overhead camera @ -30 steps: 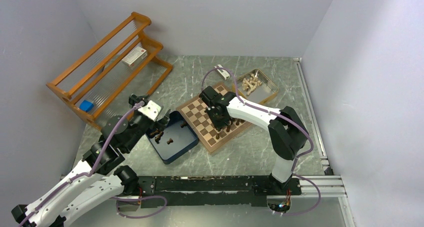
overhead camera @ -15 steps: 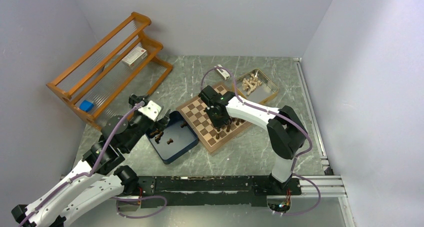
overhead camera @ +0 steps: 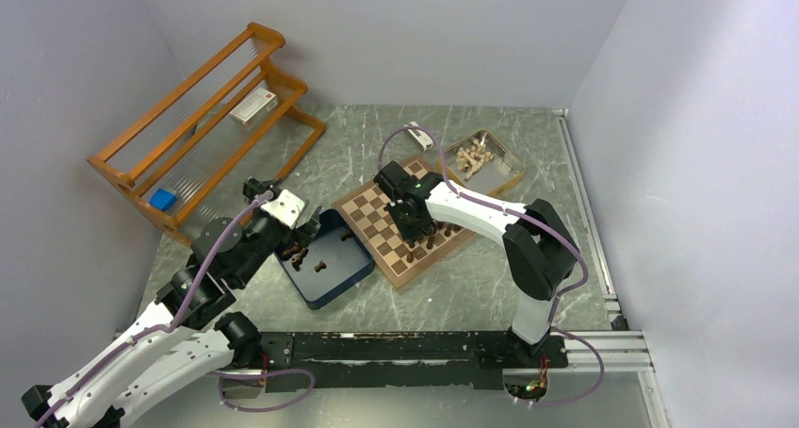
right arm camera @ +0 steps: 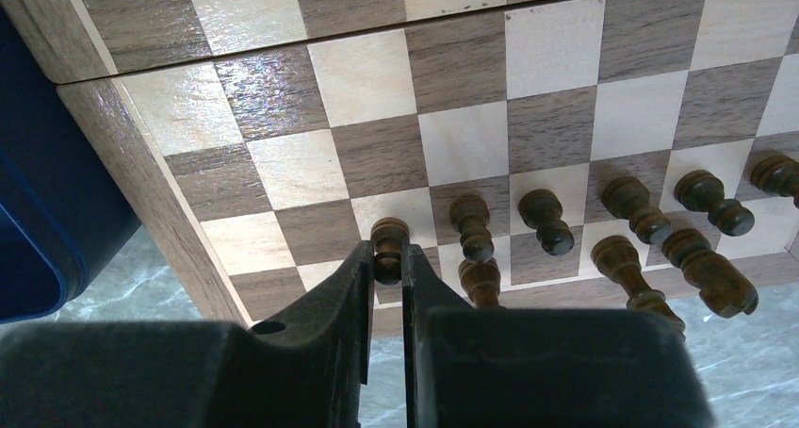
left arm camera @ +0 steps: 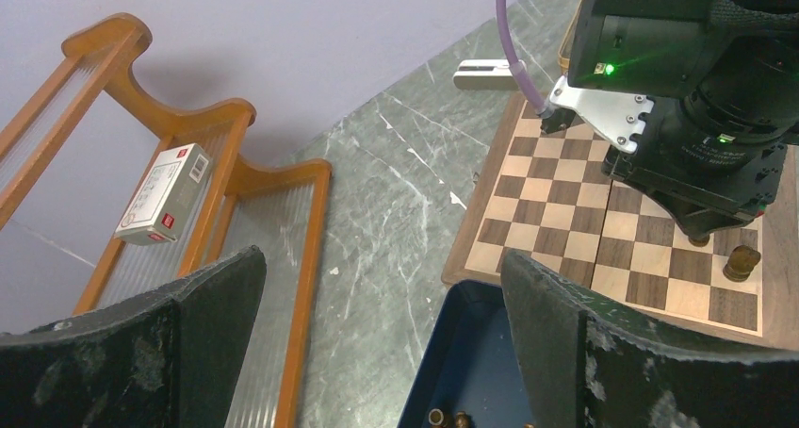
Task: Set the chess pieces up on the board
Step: Place the chess piece on the chessboard, then pick up the chess piece from the storage box.
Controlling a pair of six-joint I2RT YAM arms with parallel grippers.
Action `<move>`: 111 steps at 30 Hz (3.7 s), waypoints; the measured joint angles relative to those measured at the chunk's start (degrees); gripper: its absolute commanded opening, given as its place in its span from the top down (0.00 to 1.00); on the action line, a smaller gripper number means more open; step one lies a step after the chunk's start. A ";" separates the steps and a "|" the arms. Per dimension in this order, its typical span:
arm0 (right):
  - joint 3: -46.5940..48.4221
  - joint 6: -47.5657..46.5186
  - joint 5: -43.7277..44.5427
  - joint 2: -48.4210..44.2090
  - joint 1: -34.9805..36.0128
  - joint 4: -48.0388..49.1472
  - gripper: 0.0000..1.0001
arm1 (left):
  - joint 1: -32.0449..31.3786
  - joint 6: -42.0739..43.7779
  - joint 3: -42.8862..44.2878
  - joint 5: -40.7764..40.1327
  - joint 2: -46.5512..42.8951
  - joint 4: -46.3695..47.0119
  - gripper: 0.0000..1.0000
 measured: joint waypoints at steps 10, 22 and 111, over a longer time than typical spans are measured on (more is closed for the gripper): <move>0.00 0.02 0.00 0.00 0.00 0.07 0.75 | 0.00 0.00 0.00 0.00 0.11 -0.02 0.00; 0.63 0.07 0.11 0.00 0.00 0.55 0.70 | 0.00 -1.77 0.00 -0.07 0.72 0.00 0.00; -22.01 2.16 7.17 -50.80 -0.07 24.41 0.58 | 12.11 -40.17 8.96 16.83 56.81 -26.77 0.74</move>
